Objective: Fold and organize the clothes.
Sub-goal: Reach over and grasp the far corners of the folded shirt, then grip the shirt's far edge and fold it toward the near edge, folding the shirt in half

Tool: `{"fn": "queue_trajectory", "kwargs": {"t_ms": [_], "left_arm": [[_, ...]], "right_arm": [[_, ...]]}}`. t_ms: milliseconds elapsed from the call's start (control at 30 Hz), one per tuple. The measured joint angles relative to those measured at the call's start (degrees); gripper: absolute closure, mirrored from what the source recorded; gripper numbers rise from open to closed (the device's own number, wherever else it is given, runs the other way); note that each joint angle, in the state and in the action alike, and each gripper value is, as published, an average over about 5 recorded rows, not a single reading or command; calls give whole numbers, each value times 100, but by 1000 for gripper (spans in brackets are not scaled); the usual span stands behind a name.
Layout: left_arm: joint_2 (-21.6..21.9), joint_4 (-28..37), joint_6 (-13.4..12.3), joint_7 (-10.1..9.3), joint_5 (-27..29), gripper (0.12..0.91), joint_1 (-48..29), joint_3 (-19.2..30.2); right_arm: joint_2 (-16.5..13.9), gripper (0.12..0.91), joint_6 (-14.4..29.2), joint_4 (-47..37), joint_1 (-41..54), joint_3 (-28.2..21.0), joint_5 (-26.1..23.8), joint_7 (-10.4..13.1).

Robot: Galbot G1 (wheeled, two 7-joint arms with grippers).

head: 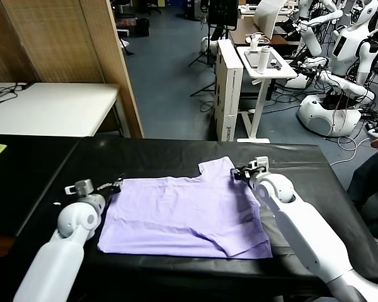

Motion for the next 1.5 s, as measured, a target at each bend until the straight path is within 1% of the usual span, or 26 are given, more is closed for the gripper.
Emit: {"fn": "queue_trajectory", "kwargs": {"t_ms": [133,300,500,733,1067,1333,1500], "left_arm": [[5,-35,-20,6,9,844,10,3],[36,-122,-111,4,9,880,28,-13],[82,-297,-179,5,-50,882,93,-132],[169,-660,-188,-13,-193,882,333,-315],[237,-1659,-157,-38,-352,882,982,-658],[234,-2338,-16,-39,-294,882,1524,-909],[193,-2660,-11,-2,-158,882,1956,-1012]], "right_arm": [[-32,887,225,99,-38,102,21,-15],[-98,887,484,244,-99,221,52,-63],[-217,887,539,515,-232,373,122,-69],[-471,887,332,1043,-583,624,138,-24],[-986,887,53,2255,-1591,1270,135,162],[-1375,887,-136,3269,-2636,1748,69,256],[-1498,887,-289,3666,-3214,1931,-15,322]]}}
